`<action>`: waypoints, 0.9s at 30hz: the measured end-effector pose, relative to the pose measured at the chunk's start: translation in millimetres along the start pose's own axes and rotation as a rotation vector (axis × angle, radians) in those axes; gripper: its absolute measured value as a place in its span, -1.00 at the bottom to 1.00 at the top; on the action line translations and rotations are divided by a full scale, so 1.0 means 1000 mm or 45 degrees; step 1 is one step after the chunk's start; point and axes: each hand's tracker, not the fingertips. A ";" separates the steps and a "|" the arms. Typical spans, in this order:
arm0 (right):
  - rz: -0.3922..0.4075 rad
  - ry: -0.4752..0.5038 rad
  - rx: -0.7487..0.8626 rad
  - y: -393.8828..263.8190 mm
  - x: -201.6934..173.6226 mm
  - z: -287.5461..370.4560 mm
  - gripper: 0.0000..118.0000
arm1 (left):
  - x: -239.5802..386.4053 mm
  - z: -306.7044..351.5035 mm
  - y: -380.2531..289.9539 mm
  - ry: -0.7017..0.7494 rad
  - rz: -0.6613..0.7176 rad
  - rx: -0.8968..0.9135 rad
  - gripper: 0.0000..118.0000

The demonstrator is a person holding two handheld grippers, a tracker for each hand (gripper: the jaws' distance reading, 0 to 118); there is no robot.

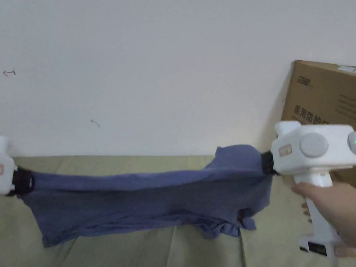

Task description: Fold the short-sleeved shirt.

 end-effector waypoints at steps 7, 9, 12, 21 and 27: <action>-0.001 0.107 -0.528 -0.245 0.018 -0.004 -0.99 | -0.010 -0.006 -0.240 -0.037 0.074 -0.529 -0.95; 0.016 0.113 -0.562 -0.282 0.027 0.024 -0.99 | -0.014 0.017 -0.274 -0.046 0.043 -0.570 -0.95; 0.043 0.144 -0.644 -0.328 0.037 0.075 -0.99 | -0.011 0.072 -0.302 -0.088 0.043 -0.552 -0.95; 0.011 0.201 -0.780 -0.373 0.052 0.139 -0.99 | 0.007 0.146 -0.341 -0.158 -0.057 -0.744 -0.95; -0.064 0.181 -0.762 -0.374 0.051 0.148 0.99 | -0.012 0.151 -0.340 -0.181 0.062 -0.739 0.48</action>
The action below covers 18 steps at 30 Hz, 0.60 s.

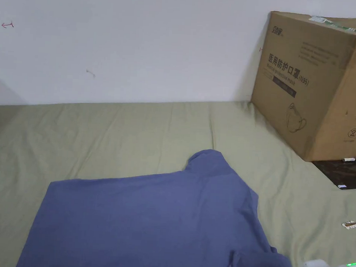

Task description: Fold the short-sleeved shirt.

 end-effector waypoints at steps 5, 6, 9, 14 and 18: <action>-0.052 -0.001 0.083 -0.003 -0.012 0.017 0.99 | 0.019 0.022 -0.017 0.009 0.025 0.034 0.51; -0.076 0.025 0.074 -0.003 -0.014 0.022 0.99 | 0.023 0.027 -0.020 -0.003 0.014 0.060 0.51; -0.075 0.030 0.195 -0.007 -0.036 0.056 0.97 | 0.037 0.054 -0.020 -0.036 0.047 0.161 0.51; -0.006 0.028 0.491 -0.014 -0.071 0.108 0.39 | 0.078 0.104 -0.030 0.053 0.010 0.401 -0.07; 0.016 0.100 0.681 -0.027 -0.088 0.121 -1.00 | 0.092 0.117 -0.043 0.041 0.129 0.548 -1.00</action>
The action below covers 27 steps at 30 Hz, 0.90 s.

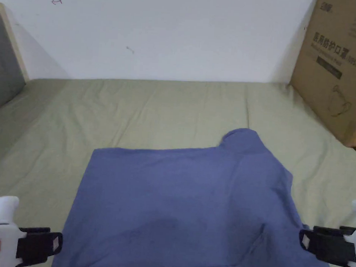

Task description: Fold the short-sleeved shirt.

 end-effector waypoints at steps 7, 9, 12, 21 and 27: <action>-0.094 -0.008 0.079 -0.005 -0.014 0.002 -1.00 | -0.020 -0.008 -0.012 -0.009 0.043 -0.030 -0.69; -0.114 -0.022 0.055 -0.007 -0.012 -0.002 -1.00 | -0.028 -0.025 -0.009 0.055 0.027 -0.127 0.57; -0.124 -0.021 0.042 -0.006 -0.006 -0.005 -1.00 | -0.049 -0.054 -0.010 0.109 0.037 -0.237 0.63; -0.128 -0.038 -0.016 -0.018 0.006 -0.014 -1.00 | -0.065 -0.133 -0.025 0.082 -0.018 -0.471 -0.89; -0.155 -0.030 -0.052 -0.022 0.022 -0.019 -1.00 | -0.051 -0.087 -0.026 0.002 -0.059 -0.182 -0.90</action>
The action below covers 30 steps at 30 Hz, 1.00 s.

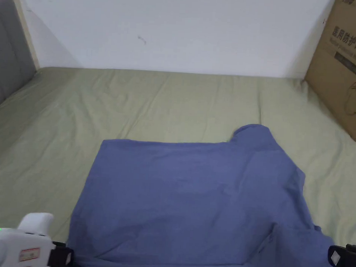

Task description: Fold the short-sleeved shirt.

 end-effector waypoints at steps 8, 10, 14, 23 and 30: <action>-0.074 -0.153 -0.330 0.007 0.048 -0.051 0.94 | 0.027 0.049 0.000 -0.024 0.021 0.084 -0.90; -0.124 -0.143 -0.382 -0.003 0.064 -0.069 0.85 | 0.020 0.048 0.004 -0.025 0.043 0.100 -0.90; -0.017 -0.213 -0.552 -0.020 0.076 -0.101 -0.14 | 0.018 0.049 0.007 -0.056 0.098 0.119 -0.90; 0.144 -0.191 -0.522 -0.015 0.058 -0.075 -0.88 | 0.000 0.038 0.001 -0.074 0.151 0.056 -0.90; 0.017 -0.150 -0.468 -0.007 0.066 -0.047 -0.89 | 0.011 0.038 0.002 -0.073 0.160 0.041 -0.90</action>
